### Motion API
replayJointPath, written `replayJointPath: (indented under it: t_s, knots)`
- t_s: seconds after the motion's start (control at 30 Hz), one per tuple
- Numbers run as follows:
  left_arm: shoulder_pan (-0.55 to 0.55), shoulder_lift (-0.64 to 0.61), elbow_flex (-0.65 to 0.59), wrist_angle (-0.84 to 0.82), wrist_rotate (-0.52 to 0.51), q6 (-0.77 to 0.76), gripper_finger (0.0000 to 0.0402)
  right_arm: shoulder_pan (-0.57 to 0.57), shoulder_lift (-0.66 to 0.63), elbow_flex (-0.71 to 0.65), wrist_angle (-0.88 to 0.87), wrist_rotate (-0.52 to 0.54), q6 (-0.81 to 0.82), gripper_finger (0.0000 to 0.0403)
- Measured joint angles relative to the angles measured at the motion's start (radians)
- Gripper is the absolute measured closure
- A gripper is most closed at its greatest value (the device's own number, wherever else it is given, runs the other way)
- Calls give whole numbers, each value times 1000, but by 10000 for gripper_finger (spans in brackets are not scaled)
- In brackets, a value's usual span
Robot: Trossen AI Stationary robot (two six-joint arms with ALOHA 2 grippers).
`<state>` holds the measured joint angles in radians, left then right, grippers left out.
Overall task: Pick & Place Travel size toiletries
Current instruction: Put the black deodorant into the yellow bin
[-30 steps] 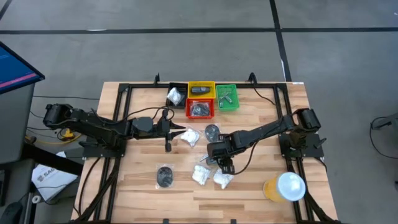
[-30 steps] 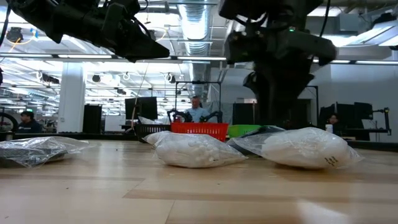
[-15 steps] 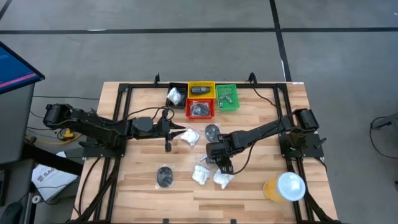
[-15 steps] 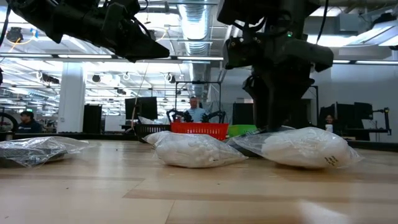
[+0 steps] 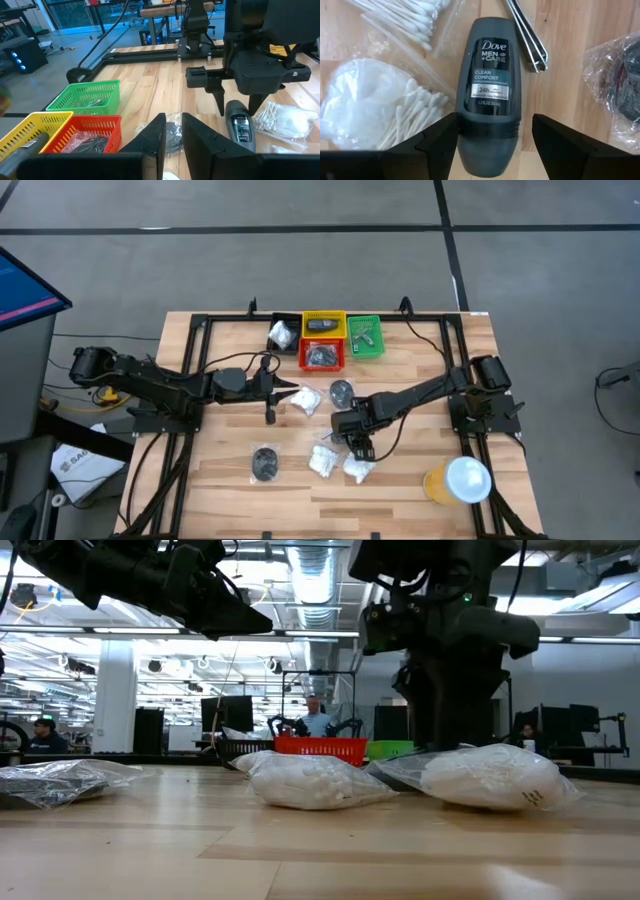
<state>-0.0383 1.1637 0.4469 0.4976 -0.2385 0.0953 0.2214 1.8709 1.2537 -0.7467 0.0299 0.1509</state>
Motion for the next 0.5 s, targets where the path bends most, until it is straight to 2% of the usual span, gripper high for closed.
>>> replayJointPath:
  t_s: [0.3, 0.5]
  knots:
    - [0, 0, 0, 0, 0, 0, 347, 0, 31, -2, -12, -1, 11, 162]
    - [0, 0, 0, -2, 0, 0, 347, 1, 98, 1, 6, -4, 7, 162]
